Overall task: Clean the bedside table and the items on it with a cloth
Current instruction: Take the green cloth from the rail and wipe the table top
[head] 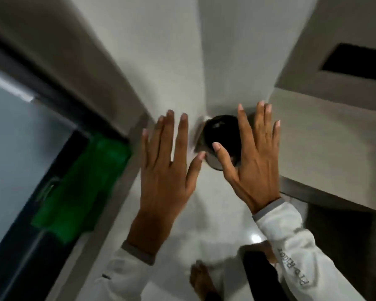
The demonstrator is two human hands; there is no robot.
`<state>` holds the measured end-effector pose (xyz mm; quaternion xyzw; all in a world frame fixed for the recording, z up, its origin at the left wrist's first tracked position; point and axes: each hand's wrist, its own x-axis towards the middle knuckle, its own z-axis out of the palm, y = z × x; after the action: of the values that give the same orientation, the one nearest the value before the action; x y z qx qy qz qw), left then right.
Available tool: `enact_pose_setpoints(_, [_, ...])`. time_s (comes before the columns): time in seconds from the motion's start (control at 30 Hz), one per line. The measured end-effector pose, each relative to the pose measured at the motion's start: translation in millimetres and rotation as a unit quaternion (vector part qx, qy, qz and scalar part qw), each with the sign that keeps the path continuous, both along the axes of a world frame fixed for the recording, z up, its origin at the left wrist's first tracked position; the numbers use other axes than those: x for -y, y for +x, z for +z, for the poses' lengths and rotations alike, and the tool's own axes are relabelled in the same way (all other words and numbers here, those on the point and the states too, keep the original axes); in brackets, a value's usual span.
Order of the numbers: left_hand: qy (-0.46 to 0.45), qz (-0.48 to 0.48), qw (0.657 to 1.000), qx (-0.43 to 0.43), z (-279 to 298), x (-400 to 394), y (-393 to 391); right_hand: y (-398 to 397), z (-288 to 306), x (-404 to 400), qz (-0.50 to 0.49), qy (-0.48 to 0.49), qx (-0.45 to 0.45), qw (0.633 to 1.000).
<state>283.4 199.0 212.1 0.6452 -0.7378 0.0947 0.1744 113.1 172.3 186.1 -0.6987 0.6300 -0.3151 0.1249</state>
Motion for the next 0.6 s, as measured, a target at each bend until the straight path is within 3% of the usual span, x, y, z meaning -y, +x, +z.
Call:
enact_pose_setpoints(0.1, [0.013,0.064,0.998,-0.005,-3.9,-37.5,53.6,75.6,0.7,-18.8,0.061,0.109,0.152,0.980])
enact_pose_setpoints(0.17, [0.018,0.122,0.992,0.018,-4.2,-54.4,88.7,119.7,1.2,-24.8,0.065,0.238,0.298,0.922])
enact_pose_setpoints(0.23, [0.054,0.179,0.981,0.051,-2.3,-67.7,118.1,156.8,4.3,-24.0,0.042,0.366,0.402,0.838])
enact_pose_setpoints(0.3, [0.101,0.190,0.974,0.075,-4.1,-76.9,135.5,181.8,4.6,-19.3,0.019,0.430,0.465,0.774])
enact_pose_setpoints(0.33, [0.120,0.182,0.972,0.085,-6.4,-80.3,139.6,190.1,3.9,-16.4,0.002,0.432,0.483,0.762])
enact_pose_setpoints(0.43, [0.131,0.177,0.970,0.105,-14.0,-87.6,139.7,202.8,0.0,-7.6,-0.040,0.392,0.476,0.786])
enact_pose_setpoints(0.53, [0.069,0.178,0.977,0.094,-21.5,-95.6,139.7,210.1,0.5,-2.5,-0.046,0.347,0.432,0.831])
enact_pose_setpoints(0.6, [0.030,0.169,0.981,0.086,-26.7,-102.2,139.3,209.4,-1.9,1.8,-0.052,0.330,0.425,0.841])
